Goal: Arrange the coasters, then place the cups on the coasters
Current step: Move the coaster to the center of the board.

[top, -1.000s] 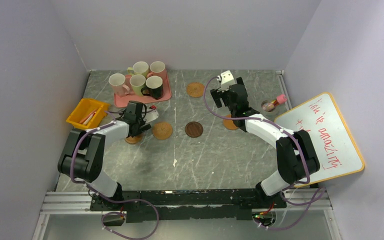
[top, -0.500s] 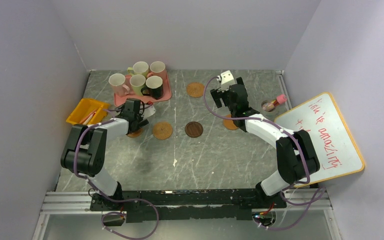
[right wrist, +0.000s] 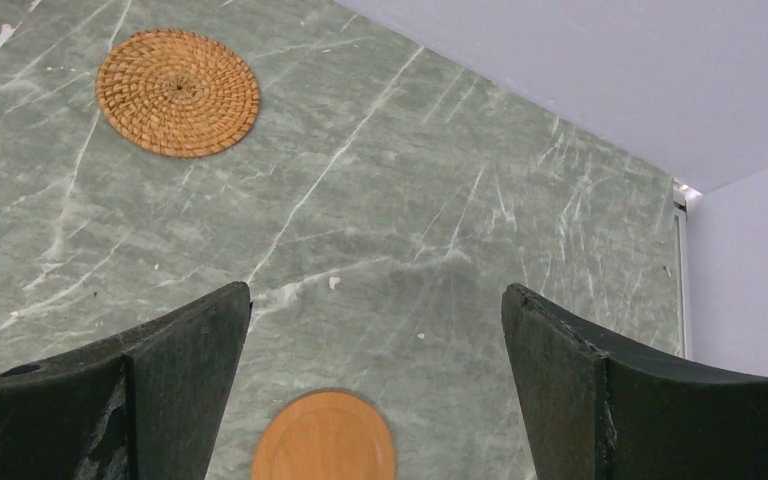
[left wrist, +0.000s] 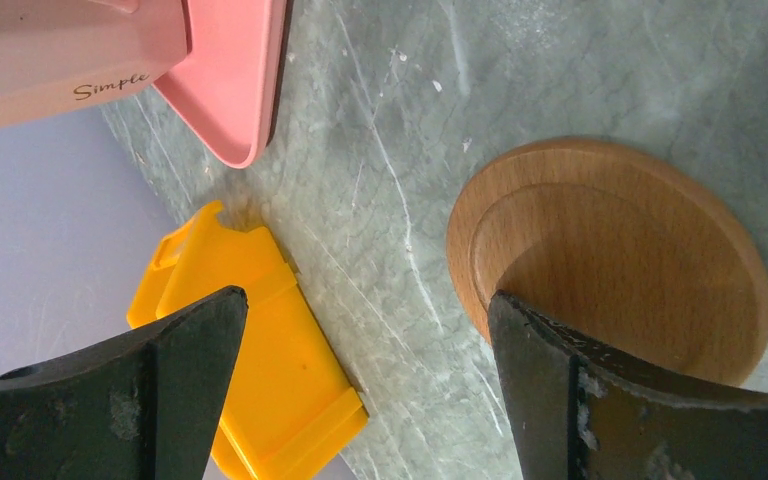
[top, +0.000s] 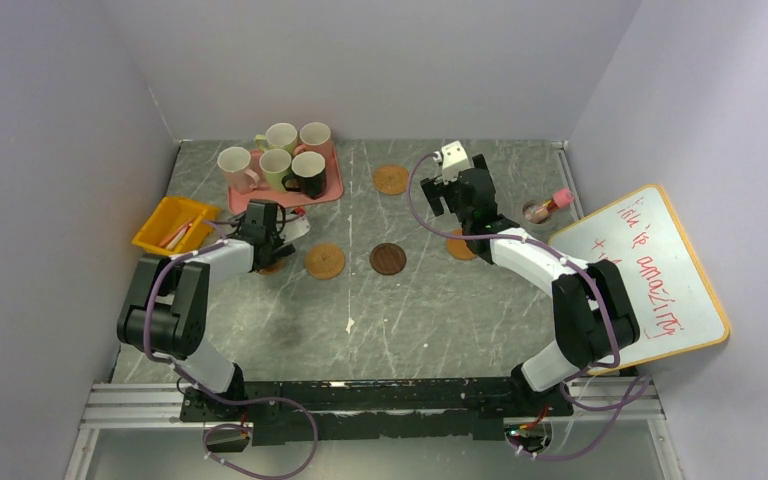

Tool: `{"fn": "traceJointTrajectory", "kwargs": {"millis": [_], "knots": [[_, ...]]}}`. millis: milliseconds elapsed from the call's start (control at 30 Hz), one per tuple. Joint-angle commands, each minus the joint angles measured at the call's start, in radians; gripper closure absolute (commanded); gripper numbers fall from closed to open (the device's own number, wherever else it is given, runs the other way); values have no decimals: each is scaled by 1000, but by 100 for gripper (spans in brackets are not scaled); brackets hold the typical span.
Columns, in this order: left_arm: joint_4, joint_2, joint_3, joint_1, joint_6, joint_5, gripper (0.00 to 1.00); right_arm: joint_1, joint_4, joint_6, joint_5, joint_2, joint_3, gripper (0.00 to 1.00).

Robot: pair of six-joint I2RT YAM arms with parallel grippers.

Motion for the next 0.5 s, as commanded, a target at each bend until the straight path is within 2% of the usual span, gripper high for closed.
{"fn": "traceJointTrajectory", "kwargs": {"millis": [0,467], "knots": [[-80,-19,-32,5,24,49,4,-6,24,14,-8,-27,8,0],[-133,-23,-48,6,69,30,4,-7,24,15,-9,-23,9,0]]}}
